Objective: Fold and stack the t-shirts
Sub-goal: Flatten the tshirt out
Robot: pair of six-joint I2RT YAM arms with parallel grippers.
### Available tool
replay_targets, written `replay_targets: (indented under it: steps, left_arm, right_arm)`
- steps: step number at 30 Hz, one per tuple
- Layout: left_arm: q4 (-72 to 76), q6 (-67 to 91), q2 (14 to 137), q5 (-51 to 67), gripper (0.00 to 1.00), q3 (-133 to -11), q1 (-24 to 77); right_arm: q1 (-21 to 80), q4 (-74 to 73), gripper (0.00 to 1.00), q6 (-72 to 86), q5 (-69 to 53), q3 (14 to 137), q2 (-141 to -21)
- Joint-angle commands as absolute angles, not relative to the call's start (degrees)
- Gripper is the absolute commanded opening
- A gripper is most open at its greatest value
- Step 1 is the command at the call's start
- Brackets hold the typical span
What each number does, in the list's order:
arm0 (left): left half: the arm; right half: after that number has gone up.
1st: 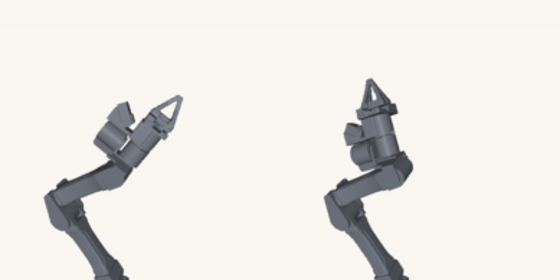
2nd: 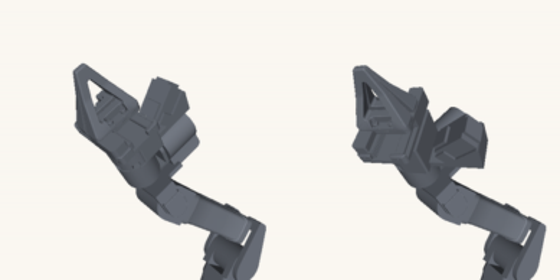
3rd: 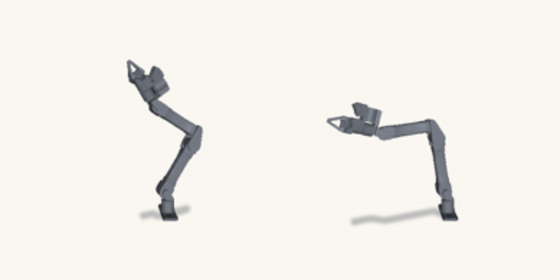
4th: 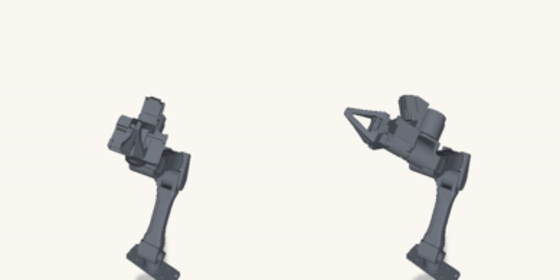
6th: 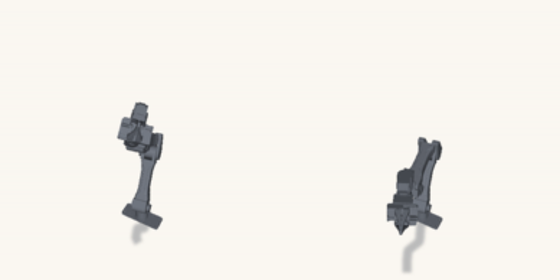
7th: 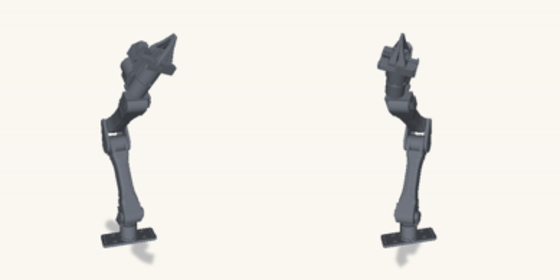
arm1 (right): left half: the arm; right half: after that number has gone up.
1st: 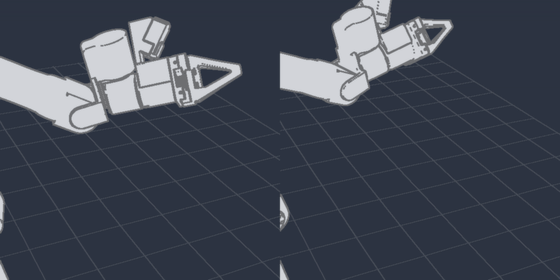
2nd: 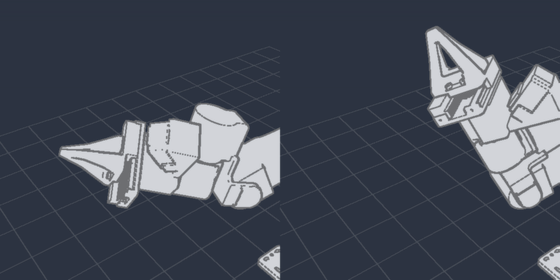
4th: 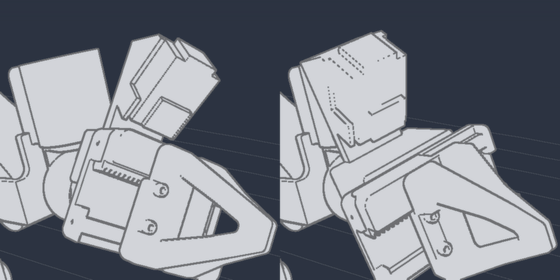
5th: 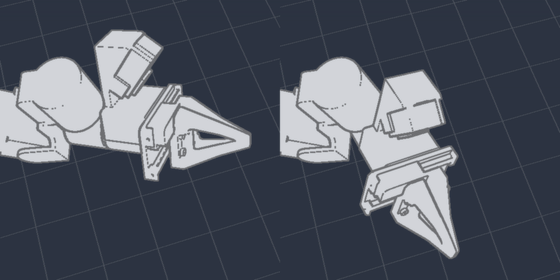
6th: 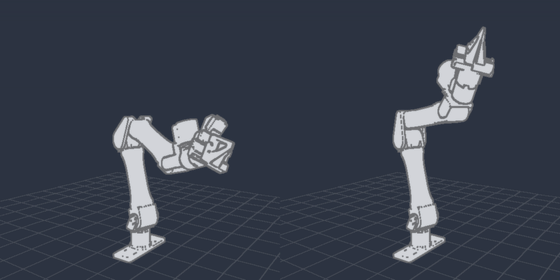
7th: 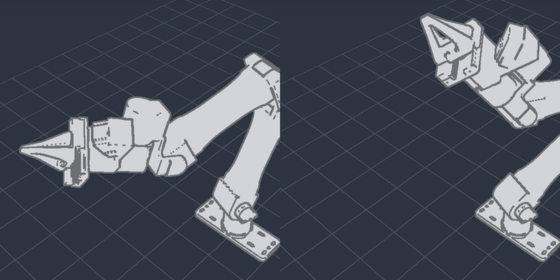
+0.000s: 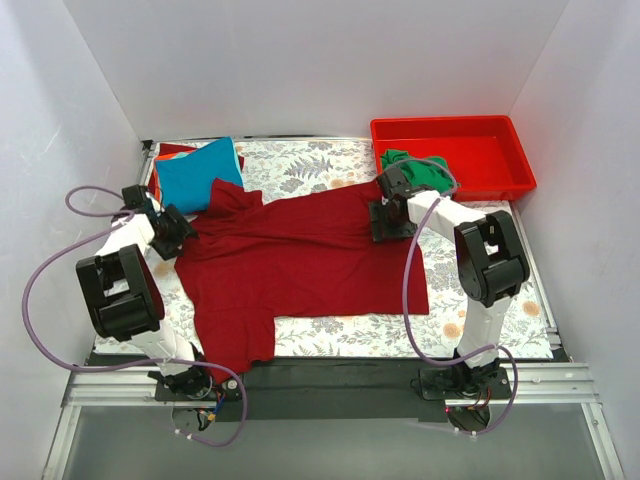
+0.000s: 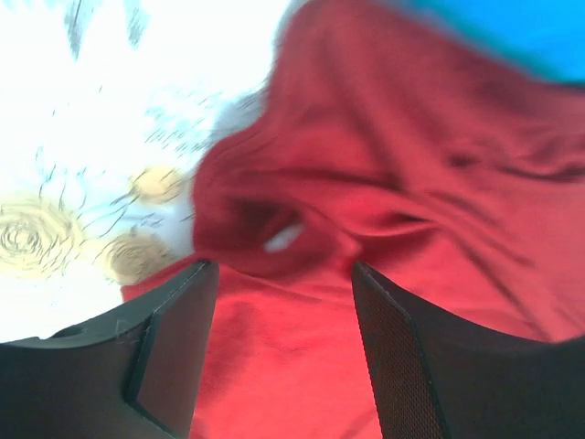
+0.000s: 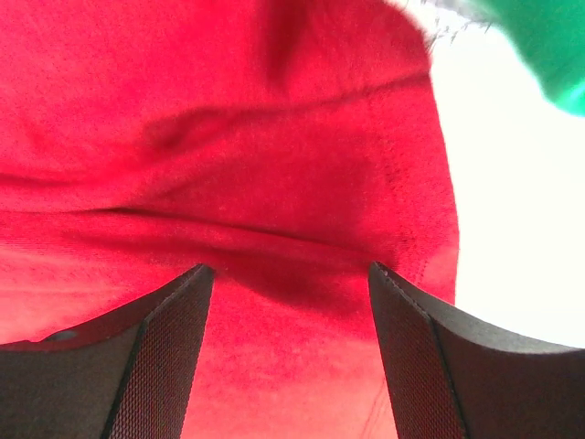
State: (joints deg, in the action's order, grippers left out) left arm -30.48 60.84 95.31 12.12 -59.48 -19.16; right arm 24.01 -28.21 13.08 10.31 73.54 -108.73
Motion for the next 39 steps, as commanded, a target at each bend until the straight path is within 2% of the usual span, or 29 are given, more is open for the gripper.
replay_targets:
  steps: [1,5,9,17,25,39]
  left_arm:
    - [-31.72,59.59,89.65,15.11,0.59,-66.51,-18.99]
    - [-34.8,59.68,86.4,15.73,0.59,-68.55,-18.37]
    - [-36.65,60.73,82.98,17.4,0.59,-65.22,-17.4]
    - [-41.04,58.36,86.65,17.4,0.59,-61.0,-16.52]
    - [-38.85,57.31,91.93,20.48,0.58,-57.58,-16.52]
    - [-34.54,56.87,101.6,18.1,0.58,-60.63,-16.52]
  right_arm:
    - [23.55,-32.95,0.75,12.22,11.26,81.36,-108.46]
    - [23.64,-35.23,0.75,11.95,9.84,84.45,-105.66]
    - [23.64,-37.18,0.75,12.48,8.88,84.82,-102.05]
    - [23.64,-36.65,0.75,13.71,-1.74,76.56,-97.21]
    - [23.64,-32.0,0.74,14.5,-5.98,70.4,-99.84]
    - [20.48,-30.5,0.74,12.22,-2.73,71.45,-110.21]
